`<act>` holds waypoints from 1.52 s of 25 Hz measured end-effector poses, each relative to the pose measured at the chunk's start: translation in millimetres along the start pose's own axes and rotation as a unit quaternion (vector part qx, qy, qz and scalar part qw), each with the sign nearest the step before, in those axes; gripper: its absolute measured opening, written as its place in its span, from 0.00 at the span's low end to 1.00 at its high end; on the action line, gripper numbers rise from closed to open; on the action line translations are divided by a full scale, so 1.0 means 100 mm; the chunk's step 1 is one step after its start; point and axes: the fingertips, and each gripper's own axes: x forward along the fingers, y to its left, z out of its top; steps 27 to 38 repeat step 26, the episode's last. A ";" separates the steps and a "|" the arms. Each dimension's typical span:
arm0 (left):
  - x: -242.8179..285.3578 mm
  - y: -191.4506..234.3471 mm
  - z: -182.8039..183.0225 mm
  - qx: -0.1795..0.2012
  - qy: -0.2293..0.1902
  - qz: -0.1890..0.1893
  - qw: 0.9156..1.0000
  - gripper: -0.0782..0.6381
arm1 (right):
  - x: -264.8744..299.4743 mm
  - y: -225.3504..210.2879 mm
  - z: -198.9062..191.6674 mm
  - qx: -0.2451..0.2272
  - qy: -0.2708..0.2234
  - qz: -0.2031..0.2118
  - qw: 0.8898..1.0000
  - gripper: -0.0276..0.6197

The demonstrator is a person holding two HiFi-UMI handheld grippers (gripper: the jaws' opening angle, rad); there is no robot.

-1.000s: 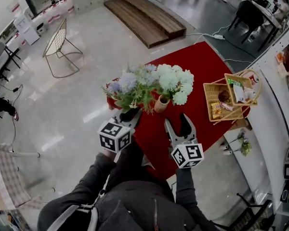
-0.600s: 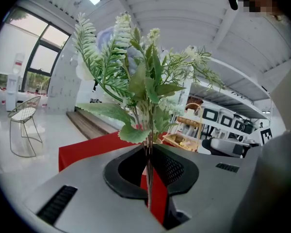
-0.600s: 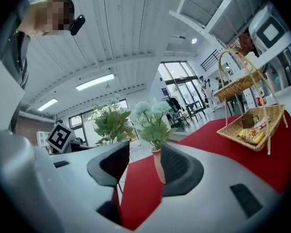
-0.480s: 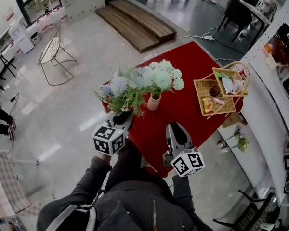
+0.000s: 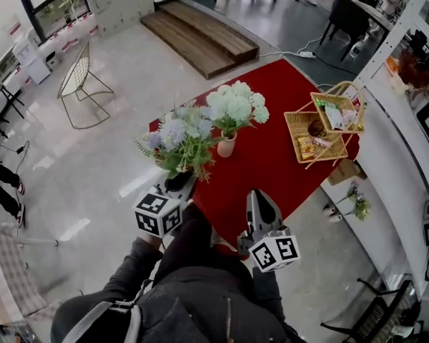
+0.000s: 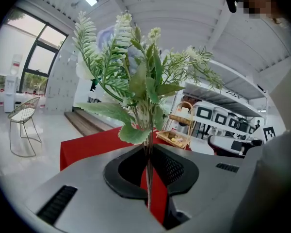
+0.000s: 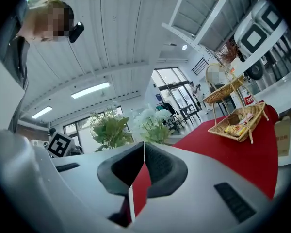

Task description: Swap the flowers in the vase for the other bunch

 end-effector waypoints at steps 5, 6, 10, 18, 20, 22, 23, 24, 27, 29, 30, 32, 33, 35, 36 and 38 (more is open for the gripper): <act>-0.04 -0.13 -0.10 -0.004 0.004 -0.012 1.000 0.17 | -0.04 0.09 -0.14 -0.015 0.030 -0.004 0.999 0.06; -0.05 -0.15 -0.11 -0.004 0.004 -0.014 1.000 0.17 | -0.04 0.10 -0.15 -0.019 0.033 -0.005 0.999 0.06; -0.07 -0.21 -0.16 -0.007 -0.003 -0.012 1.000 0.17 | -0.06 0.13 -0.17 -0.035 0.040 -0.008 0.999 0.06; -0.10 -0.20 -0.22 -0.010 -0.005 -0.005 1.000 0.17 | -0.05 0.17 -0.27 -0.040 0.064 -0.001 0.997 0.06; -0.10 -0.20 -0.24 -0.011 -0.003 -0.003 1.000 0.17 | -0.05 0.16 -0.28 -0.038 0.066 -0.002 0.997 0.06; -0.09 -0.19 -0.25 -0.011 -0.003 -0.002 1.000 0.17 | -0.03 0.15 -0.30 -0.039 0.069 -0.003 0.997 0.06; -0.09 -0.18 -0.25 -0.009 -0.003 -0.001 1.000 0.17 | -0.02 0.14 -0.32 -0.038 0.071 -0.003 0.997 0.06; -0.09 -0.17 -0.25 -0.006 -0.002 0.001 1.000 0.18 | -0.01 0.14 -0.33 -0.036 0.072 -0.004 0.997 0.06; -0.09 -0.15 -0.25 0.001 0.000 0.003 1.000 0.18 | 0.01 0.13 -0.36 -0.032 0.075 -0.007 0.997 0.06; -0.09 -0.15 -0.25 0.001 0.000 0.003 1.000 0.18 | 0.01 0.13 -0.36 -0.032 0.075 -0.007 0.997 0.06; -0.09 -0.15 -0.25 0.001 0.000 0.003 1.000 0.18 | 0.01 0.13 -0.36 -0.032 0.075 -0.007 0.997 0.06; -0.09 -0.15 -0.25 0.001 0.000 0.003 1.000 0.18 | 0.01 0.13 -0.36 -0.032 0.075 -0.007 0.997 0.06; -0.09 -0.15 -0.25 0.001 0.000 0.003 1.000 0.18 | 0.01 0.13 -0.36 -0.032 0.075 -0.007 0.997 0.06; -0.09 -0.15 -0.25 0.001 0.000 0.003 1.000 0.18 | 0.01 0.13 -0.36 -0.032 0.075 -0.007 0.997 0.06; -0.09 -0.15 -0.25 0.001 0.000 0.003 1.000 0.18 | 0.01 0.13 -0.36 -0.032 0.075 -0.007 0.997 0.06; -0.09 -0.15 -0.25 0.001 0.000 0.003 1.000 0.18 | 0.01 0.13 -0.36 -0.032 0.075 -0.007 0.997 0.06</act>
